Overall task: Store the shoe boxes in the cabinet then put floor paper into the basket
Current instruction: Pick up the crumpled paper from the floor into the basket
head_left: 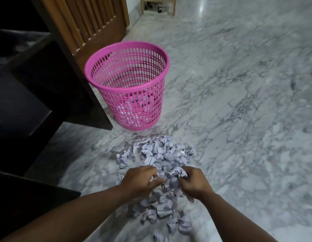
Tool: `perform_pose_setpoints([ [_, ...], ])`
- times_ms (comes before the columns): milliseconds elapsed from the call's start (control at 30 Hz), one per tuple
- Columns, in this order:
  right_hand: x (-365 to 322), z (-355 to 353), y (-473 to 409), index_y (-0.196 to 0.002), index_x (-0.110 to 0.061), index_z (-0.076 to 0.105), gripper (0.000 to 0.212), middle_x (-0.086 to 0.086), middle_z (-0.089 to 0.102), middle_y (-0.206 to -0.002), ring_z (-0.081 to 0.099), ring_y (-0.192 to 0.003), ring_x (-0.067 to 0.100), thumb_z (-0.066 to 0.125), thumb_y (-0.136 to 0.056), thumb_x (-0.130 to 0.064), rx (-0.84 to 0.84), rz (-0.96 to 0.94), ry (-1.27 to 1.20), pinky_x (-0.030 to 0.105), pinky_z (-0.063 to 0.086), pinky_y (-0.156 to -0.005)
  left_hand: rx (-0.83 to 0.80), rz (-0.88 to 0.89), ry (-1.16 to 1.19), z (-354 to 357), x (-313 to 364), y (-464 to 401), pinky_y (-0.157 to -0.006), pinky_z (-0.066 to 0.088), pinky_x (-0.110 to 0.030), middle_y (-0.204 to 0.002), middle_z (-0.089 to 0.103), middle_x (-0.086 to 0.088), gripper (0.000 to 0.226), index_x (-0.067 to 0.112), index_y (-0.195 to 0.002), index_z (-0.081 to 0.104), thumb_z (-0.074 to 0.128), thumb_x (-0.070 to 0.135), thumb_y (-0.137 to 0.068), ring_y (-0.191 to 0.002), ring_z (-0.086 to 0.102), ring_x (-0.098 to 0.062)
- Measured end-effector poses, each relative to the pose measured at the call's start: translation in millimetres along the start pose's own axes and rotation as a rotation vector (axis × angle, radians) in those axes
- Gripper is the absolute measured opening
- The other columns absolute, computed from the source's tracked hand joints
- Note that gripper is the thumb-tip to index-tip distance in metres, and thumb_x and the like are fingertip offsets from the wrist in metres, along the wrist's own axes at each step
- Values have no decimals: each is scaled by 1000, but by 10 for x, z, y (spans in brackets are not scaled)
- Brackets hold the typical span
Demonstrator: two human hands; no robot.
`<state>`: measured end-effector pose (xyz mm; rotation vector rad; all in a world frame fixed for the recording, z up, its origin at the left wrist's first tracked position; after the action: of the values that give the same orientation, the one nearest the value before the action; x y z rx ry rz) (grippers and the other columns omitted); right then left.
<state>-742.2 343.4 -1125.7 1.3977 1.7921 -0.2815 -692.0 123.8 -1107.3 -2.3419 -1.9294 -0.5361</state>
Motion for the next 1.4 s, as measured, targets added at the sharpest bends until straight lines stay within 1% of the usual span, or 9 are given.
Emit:
perform_pose_setpoints([
  [300, -780, -419, -393, -68, -11, 52, 11, 12, 57, -59, 49, -53, 14, 56, -74, -18, 155, -187, -308, 46, 49, -54, 413, -80, 324, -770, 40, -121, -55, 49, -34, -68, 61, 5, 47, 22, -79, 55, 43, 63, -99, -60, 58, -8],
  [467, -1796, -1112, -636, -63, -18, 52, 32, -8, 54, -57, 49, -50, 12, 58, -86, 3, 267, -434, -379, 40, 47, -47, 867, -19, 507, -2149, -3, -329, -49, 36, -21, -58, 44, 12, 31, 23, -74, 51, 54, 37, -102, -52, 42, 1],
  [667, -3119, -1835, -1311, -85, -6, 72, 22, 5, 73, -74, 68, -67, 22, 58, -86, -23, 561, -659, -393, 34, 51, -62, 1304, -34, 520, -3527, -346, -787, -60, 32, -17, -64, 40, 14, 33, 21, -73, 43, 52, 34, -102, -62, 43, 6],
  [767, -3453, -1893, -1678, -105, -13, 70, 24, 2, 75, -95, 68, -80, 14, 59, -89, -26, 540, -549, -216, 33, 58, -69, 1176, -247, 468, -3618, -645, -1167, -64, 32, -25, -76, 53, 7, 35, 18, -80, 47, 48, 47, -101, -71, 49, -2],
  [933, -3470, -1801, -1963, -157, -18, 33, 72, 16, 59, -140, 67, -111, 30, 67, -94, -23, 219, -298, 133, 39, 59, -89, 526, -524, 310, -3356, -954, -1461, -84, 49, -32, -118, 66, -1, 41, 22, -125, 64, 58, 50, -95, -99, 63, -22],
  [1067, -3140, -1920, -1684, -143, -19, 53, 49, 0, 67, -112, 65, -93, 14, 60, -95, -24, 448, -401, -29, 25, 51, -81, 703, -409, 168, -3220, -738, -1223, -82, 40, -25, -121, 66, 1, 25, 21, -114, 68, 59, 36, -96, -102, 60, -15],
  [1233, -1943, -1601, -1278, -113, -21, 68, 24, -11, 69, -93, 65, -74, 0, 57, -92, -19, 597, -391, -258, 27, 56, -71, 864, 150, 131, -2459, -223, -558, -71, 43, -32, -90, 56, 4, 13, 11, -89, 64, 59, 20, -95, -86, 53, -15],
  [1333, -1045, -1137, -990, -110, -28, 69, 25, -2, 72, -104, 67, -85, 12, 58, -93, -13, 496, -258, -142, 28, 52, -75, 557, 150, 109, -1431, -229, -223, -80, 48, -40, -104, 57, 1, 18, 17, -106, 64, 59, 31, -96, -99, 53, -21],
  [1400, -484, -798, -839, -119, -25, 68, 27, 3, 70, -114, 68, -98, 20, 60, -94, -17, 360, -129, -23, 34, 55, -86, 142, -93, -38, -677, -547, -111, -105, 43, -50, -148, 40, -4, 64, 32, -146, 39, 52, 62, -91, -135, 39, -30],
])
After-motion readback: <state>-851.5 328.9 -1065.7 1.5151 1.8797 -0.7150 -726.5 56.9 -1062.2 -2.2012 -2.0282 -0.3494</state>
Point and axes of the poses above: each hand's wrist, its own y-axis away from the middle knuckle, its own z-axis out of the palm, x = y × z, the point moved 4 cm from there along -y, towards the middle knuckle
